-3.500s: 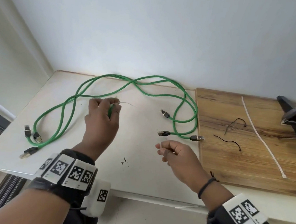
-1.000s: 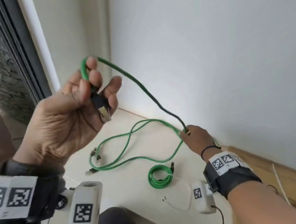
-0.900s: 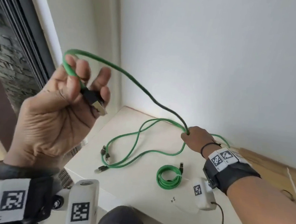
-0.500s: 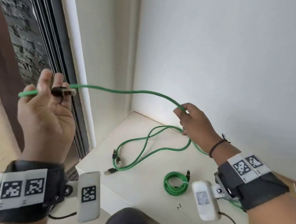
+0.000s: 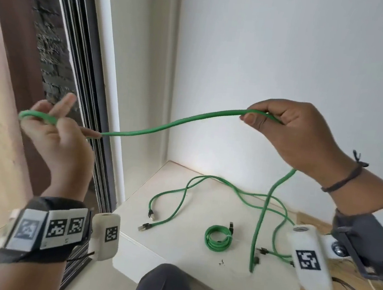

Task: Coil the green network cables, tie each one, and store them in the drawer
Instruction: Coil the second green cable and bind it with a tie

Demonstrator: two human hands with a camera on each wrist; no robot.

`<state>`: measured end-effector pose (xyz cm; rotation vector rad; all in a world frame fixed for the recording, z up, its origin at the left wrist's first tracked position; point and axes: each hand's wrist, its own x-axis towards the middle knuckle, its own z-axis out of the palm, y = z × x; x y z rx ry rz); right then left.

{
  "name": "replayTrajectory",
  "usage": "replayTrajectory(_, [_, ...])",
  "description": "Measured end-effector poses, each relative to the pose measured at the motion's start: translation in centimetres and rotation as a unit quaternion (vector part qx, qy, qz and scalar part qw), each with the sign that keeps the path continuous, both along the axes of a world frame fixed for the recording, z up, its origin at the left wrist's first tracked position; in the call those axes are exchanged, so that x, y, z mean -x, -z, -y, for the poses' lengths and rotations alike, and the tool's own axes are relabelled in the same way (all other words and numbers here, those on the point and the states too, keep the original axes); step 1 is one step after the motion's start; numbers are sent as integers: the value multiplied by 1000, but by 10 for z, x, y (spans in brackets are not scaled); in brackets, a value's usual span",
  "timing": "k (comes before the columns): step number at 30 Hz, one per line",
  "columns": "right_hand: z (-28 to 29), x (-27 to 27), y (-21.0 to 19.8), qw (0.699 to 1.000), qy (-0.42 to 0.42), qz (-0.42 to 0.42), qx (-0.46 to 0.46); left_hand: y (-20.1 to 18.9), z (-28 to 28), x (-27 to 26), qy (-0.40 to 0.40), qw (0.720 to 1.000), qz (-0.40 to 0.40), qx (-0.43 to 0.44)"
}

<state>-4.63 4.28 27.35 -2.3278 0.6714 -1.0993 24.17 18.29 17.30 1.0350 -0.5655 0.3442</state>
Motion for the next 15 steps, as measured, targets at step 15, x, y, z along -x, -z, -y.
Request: replayTrajectory(15, [-54,138,-20,990,50,-118,56,18,37,93,73,944,188,-260])
